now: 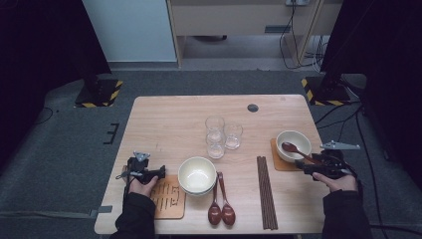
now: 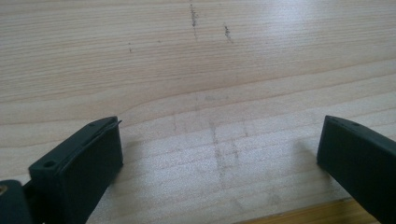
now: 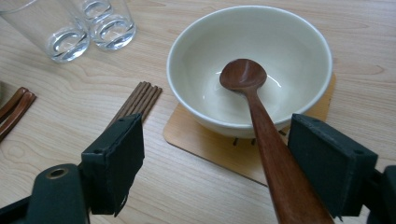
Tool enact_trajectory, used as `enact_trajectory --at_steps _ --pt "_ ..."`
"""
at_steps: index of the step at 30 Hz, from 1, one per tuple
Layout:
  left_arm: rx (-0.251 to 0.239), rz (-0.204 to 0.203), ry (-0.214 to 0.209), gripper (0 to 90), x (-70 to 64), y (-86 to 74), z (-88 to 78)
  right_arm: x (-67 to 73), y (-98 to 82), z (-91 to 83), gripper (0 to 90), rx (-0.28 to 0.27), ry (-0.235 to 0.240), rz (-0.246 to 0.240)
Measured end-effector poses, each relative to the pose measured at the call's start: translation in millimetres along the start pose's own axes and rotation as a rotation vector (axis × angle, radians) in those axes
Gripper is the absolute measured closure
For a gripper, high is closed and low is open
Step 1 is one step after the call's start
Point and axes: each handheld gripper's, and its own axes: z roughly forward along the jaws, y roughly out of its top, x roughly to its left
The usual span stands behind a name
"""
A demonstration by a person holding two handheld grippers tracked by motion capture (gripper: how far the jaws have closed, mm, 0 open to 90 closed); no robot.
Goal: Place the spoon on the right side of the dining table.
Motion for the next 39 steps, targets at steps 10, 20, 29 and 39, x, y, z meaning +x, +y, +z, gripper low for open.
enact_trajectory --at_steps 10,20,29,39 --pt "0.000 0.000 0.000 0.0 0.0 0.0 0.0 8.5 -1.8 0.1 20.4 -0.008 0.010 -0.005" --pt "0.000 0.000 0.000 0.0 0.0 0.0 0.0 12.3 -1.4 -1.0 21.3 -0.020 0.023 0.004" --pt "0.000 0.000 -0.001 0.0 0.0 0.0 0.0 22.4 -1.1 4.7 21.9 0.003 0.049 -0.003" --pt "-0.001 0.000 -0.001 0.0 -0.1 -0.2 -0.2 29.7 1.0 6.3 21.8 -0.001 0.082 0.005"
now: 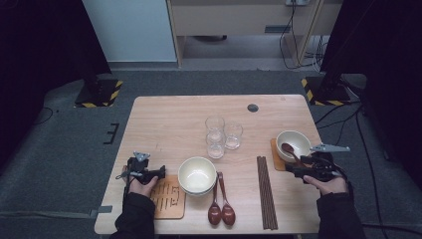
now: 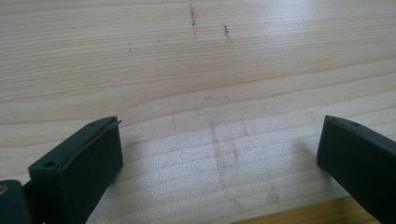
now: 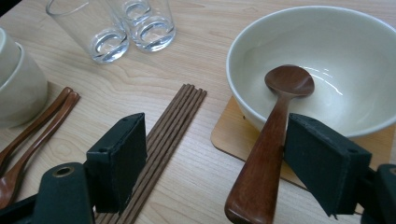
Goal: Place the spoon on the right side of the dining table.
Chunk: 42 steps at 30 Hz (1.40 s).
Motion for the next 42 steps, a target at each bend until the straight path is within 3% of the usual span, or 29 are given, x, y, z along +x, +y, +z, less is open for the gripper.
enact_trajectory --at_steps 10,20,27,42 --pt "0.000 0.000 0.000 0.0 0.0 0.0 0.0 -0.6 1.5 -1.4 21.7 -0.005 0.010 0.000" --pt "0.000 0.000 0.000 0.0 0.0 0.0 0.0 5.2 9.1 -13.6 23.9 -0.090 -0.006 -0.010" --pt "0.000 0.000 0.000 0.0 0.0 0.0 0.0 18.8 13.4 -15.1 25.4 -0.125 -0.009 -0.051" --pt "0.000 0.000 0.000 0.0 0.0 0.0 0.0 49.9 10.4 5.9 25.6 -0.092 -0.001 -0.119"
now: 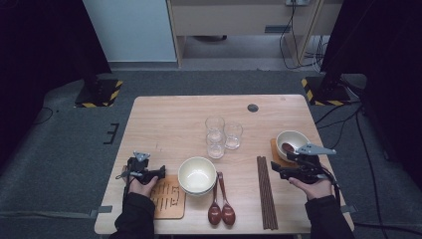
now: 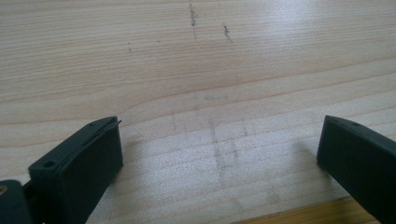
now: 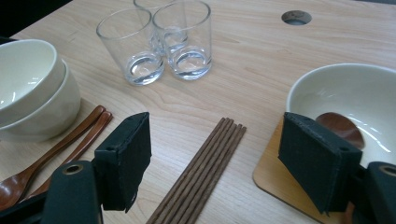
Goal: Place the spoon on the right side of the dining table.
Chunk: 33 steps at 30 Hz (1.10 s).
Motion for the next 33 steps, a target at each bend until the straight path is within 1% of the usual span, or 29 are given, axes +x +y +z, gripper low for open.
enact_trajectory --at_steps 1,7,8,10,15,18,23,24,25,29,33 --pt "0.000 0.000 0.000 0.0 0.0 0.0 0.0 3.7 -1.8 4.3 25.7 0.004 -0.003 -0.004" --pt "0.000 0.000 0.000 0.0 0.0 0.0 0.0 10.2 -4.7 12.2 27.3 0.011 -0.007 -0.020" --pt "0.000 0.000 0.000 0.0 0.0 0.0 0.0 11.5 -6.1 14.2 28.0 0.011 -0.013 -0.020" --pt "0.000 0.000 0.000 0.0 0.0 0.0 0.0 11.0 -7.2 15.2 28.1 0.016 -0.016 -0.029" --pt "0.000 0.000 0.000 0.0 0.0 0.0 0.0 9.9 -11.7 17.7 29.5 0.027 -0.029 -0.020" --pt "0.000 0.000 0.000 0.0 0.0 0.0 0.0 11.0 -12.7 19.5 29.6 0.036 -0.033 -0.035" --pt "0.000 0.000 0.000 0.0 -0.1 0.0 0.0 13.1 -15.6 21.7 30.3 0.042 -0.028 -0.042" --pt "0.000 0.000 0.000 0.0 -0.1 0.0 0.0 14.1 -16.9 22.6 30.5 0.046 -0.028 -0.037" --pt "0.000 0.000 0.000 0.0 -0.1 0.0 0.0 14.3 -18.1 23.8 30.6 0.052 -0.027 -0.042" --pt "0.000 0.000 0.000 0.0 -0.1 0.0 0.0 15.1 -21.7 27.3 33.9 0.056 -0.033 -0.048" --pt "0.000 0.000 0.000 0.0 -0.1 0.0 0.0 13.4 -27.3 31.2 37.0 0.079 -0.042 -0.047"
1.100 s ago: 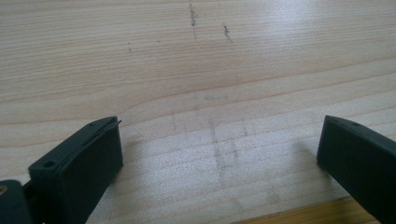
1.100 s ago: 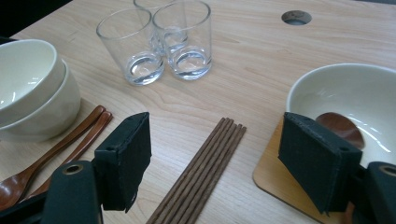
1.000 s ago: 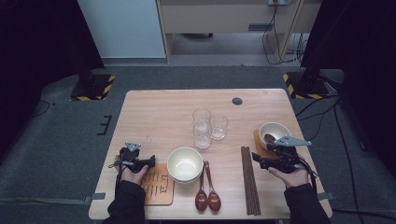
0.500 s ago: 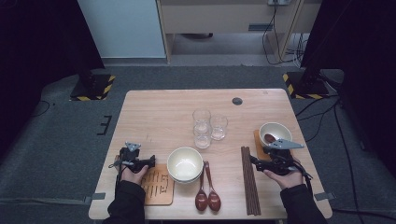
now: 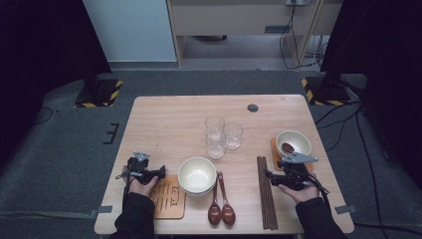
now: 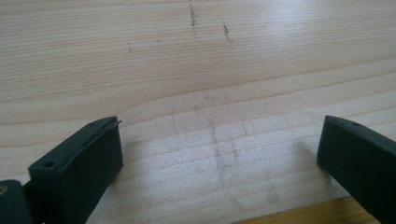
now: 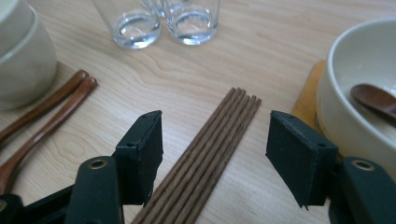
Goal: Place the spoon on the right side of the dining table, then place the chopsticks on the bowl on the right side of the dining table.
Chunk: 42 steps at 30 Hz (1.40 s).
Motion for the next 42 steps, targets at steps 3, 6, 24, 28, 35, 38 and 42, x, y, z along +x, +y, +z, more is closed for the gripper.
enact_trajectory --at_steps 3,6,24,28,35,38,42 --pt "0.000 0.000 0.000 0.0 0.0 0.0 0.0 -0.5 -3.1 2.6 39.0 0.016 -0.007 0.003" --pt "0.000 0.000 0.000 0.0 0.0 0.0 0.0 1.3 -4.2 3.8 42.2 0.021 -0.012 -0.008" --pt "0.000 0.000 0.000 0.0 0.1 0.0 0.0 1.1 -12.7 11.8 54.9 0.086 -0.026 -0.024" --pt "0.000 0.000 0.000 0.0 0.0 0.0 0.0 1.1 -13.4 12.2 57.9 0.100 -0.031 -0.036" --pt "0.000 0.000 0.001 0.0 0.0 0.0 0.0 0.5 -16.2 14.7 63.6 0.128 -0.028 -0.042" --pt "0.000 0.000 0.001 0.0 0.1 0.0 0.0 1.5 -17.0 16.5 65.3 0.141 -0.030 -0.045" --pt "0.000 0.000 0.001 0.0 0.1 0.0 0.0 1.5 -18.9 18.4 67.3 0.158 -0.033 -0.042"
